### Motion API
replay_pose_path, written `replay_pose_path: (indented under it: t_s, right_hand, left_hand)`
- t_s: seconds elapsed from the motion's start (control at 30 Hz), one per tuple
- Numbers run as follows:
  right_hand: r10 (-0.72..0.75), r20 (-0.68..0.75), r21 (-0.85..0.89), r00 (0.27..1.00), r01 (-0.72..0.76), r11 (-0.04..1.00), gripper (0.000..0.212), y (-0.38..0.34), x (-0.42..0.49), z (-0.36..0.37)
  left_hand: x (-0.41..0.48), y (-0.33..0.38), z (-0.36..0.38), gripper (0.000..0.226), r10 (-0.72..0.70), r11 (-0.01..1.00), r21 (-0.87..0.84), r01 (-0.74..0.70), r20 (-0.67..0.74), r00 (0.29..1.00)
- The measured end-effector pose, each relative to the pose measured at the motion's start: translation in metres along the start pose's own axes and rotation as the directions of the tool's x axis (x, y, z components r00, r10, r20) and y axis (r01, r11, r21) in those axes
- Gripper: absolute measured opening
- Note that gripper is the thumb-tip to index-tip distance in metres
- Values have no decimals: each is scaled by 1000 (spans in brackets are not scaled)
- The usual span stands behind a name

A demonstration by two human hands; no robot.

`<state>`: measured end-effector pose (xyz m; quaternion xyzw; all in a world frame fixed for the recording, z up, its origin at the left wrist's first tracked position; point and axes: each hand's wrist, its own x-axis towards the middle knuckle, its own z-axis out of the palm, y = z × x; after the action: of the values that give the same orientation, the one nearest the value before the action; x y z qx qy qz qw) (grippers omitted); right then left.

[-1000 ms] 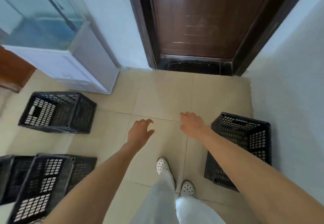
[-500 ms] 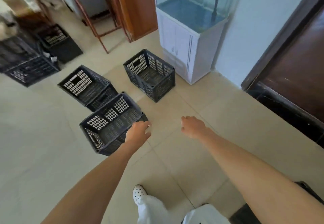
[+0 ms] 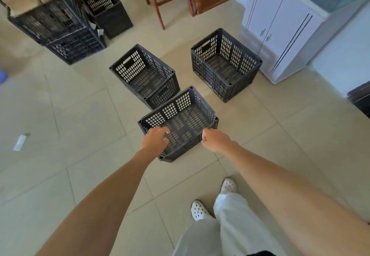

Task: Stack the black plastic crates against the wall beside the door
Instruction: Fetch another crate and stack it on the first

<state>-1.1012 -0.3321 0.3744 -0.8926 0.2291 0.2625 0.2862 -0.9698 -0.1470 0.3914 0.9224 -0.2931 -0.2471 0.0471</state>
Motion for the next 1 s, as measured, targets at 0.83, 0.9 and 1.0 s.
replay_pose_path:
  t_s: [0.83,0.9,1.0]
  right_hand:
    - [475,121,364,872,-484,796,18,-73,286,13]
    - [540,129,395,831,-543,741,17,-73,296,40]
    - [627,157,371,763,-634,679,17,-74,309,78]
  left_hand:
    - [382,-158,-76,22,201,878,359,-315,322,925]
    - [406,-169,-63,22,217,857,379,-349,348,912]
    - [434,-177,-38,22,246,829,395,-397,380,892]
